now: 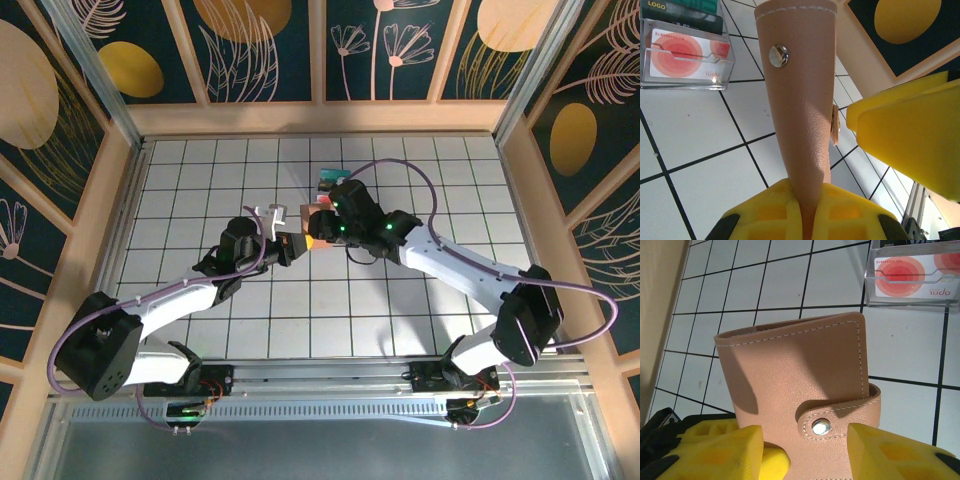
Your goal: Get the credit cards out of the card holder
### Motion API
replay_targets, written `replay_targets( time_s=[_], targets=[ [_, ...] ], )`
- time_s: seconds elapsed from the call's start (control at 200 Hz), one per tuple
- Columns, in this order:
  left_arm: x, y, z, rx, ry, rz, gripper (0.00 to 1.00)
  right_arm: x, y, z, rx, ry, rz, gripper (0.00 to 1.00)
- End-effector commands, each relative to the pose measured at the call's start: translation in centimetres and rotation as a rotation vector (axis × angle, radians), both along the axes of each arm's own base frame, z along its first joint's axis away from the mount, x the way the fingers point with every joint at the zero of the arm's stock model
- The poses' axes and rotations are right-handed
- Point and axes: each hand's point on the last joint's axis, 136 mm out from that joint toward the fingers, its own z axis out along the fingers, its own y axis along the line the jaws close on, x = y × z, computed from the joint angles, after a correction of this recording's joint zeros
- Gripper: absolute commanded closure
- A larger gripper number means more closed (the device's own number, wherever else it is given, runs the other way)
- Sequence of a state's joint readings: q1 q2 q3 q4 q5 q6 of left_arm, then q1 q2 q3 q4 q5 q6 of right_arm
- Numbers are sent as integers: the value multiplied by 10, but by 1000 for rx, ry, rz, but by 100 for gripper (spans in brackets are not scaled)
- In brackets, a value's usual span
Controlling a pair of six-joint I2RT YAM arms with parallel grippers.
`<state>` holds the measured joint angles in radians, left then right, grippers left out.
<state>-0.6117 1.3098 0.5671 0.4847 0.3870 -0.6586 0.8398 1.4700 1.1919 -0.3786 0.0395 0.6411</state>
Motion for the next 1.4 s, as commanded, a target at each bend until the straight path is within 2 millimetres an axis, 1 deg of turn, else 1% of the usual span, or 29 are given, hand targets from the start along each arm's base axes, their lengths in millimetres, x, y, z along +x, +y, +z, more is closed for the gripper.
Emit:
replay_targets(
  time_s=[0.0, 0.255, 0.33, 0.54, 0.691, 0.756, 1.056, 1.396],
  targets=[
    [4, -10, 26, -58, -58, -28, 100, 3, -1, 0, -37, -4, -22, 53],
    [3, -10, 30, -68, -64, -35, 100, 7, -5, -10, -79, 2, -39, 54],
    [2, -11, 30, -72, -64, -40, 100, 8, -5, -13, -89, 2, -42, 56],
    [1, -12, 30, -80, -60, -46, 100, 14, -8, -14, -115, -13, -66, 60],
    [0, -13, 31, -83, -60, -53, 100, 19, -10, -11, -124, -33, -85, 61],
    [0, -13, 30, -83, -58, -54, 100, 21, -10, -9, -126, -40, -88, 64],
    [1, -12, 30, -84, -55, -45, 100, 21, -11, -10, -128, -41, -91, 84],
    [1, -10, 29, -91, -45, -31, 100, 20, -10, -7, -108, -43, -79, 92]
  ],
)
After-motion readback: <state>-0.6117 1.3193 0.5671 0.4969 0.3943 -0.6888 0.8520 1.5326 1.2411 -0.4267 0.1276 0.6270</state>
